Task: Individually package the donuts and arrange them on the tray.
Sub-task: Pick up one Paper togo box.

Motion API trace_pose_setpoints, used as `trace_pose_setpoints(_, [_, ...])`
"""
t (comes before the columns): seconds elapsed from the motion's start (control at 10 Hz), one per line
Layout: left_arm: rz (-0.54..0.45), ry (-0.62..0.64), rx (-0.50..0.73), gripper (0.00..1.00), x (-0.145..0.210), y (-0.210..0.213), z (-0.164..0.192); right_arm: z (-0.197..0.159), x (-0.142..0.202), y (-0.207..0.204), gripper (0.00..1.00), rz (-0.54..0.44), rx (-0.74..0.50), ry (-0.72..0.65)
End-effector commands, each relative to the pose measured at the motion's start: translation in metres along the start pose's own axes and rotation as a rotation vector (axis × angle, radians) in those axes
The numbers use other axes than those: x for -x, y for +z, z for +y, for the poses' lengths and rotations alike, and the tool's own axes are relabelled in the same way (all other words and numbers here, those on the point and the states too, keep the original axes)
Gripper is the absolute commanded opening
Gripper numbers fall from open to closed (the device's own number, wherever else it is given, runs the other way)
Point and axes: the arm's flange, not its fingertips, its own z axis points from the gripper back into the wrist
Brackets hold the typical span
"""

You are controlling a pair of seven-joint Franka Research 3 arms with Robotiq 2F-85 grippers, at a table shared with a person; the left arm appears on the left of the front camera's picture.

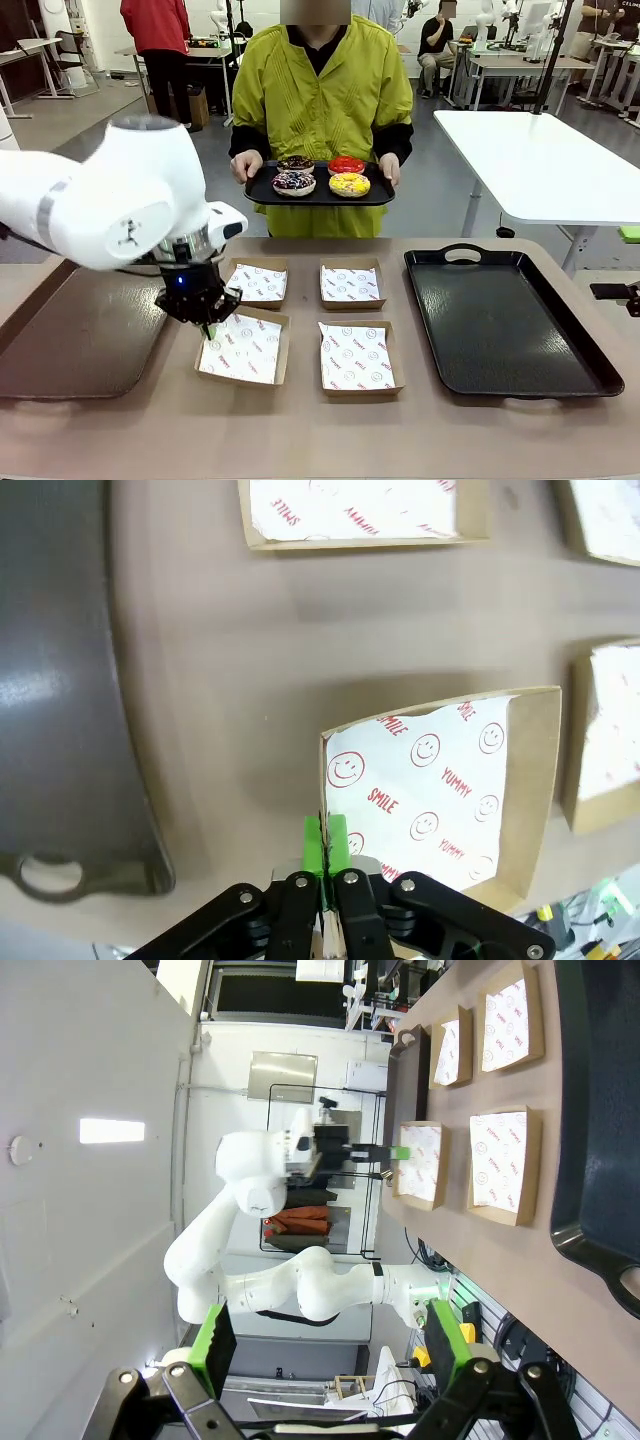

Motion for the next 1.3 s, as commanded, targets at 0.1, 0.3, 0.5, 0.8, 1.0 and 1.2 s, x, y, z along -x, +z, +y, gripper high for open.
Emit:
trace_pose_setpoints(0.1, [-0.032, -0.044, -0.062, 0.0, -0.004, 0.086, -0.008, 0.0, 0.0, 0.001, 1.0, -0.001, -0.016, 0.003])
trace_pose_setpoints(0.3, [-0.025, -0.033, -0.077, 0.0, -0.035, 0.117, -0.006, 0.0, 0.0, 0.001, 1.0, -0.001, -0.016, 0.003])
trace_pose_setpoints(0.5, [-0.01, -0.033, -0.042, 0.0, -0.073, 0.131, 0.004, 0.0, 0.0, 0.001, 1.0, -0.001, -0.016, 0.003])
trace_pose_setpoints(0.8, [0.038, -0.016, 0.003, 0.0, -0.124, 0.127, 0.025, 0.0, 0.0, 0.001, 1.0, -0.001, -0.016, 0.003])
trace_pose_setpoints(1.0, [0.054, -0.025, 0.01, 0.0, -0.139, 0.119, 0.032, 0.0, 0.0, 0.001, 1.0, -0.001, -0.016, 0.003])
trace_pose_setpoints(1.2, [0.024, 0.007, 0.001, 0.0, -0.127, 0.117, 0.03, 0.0, 0.0, 0.001, 1.0, -0.001, -0.016, 0.003])
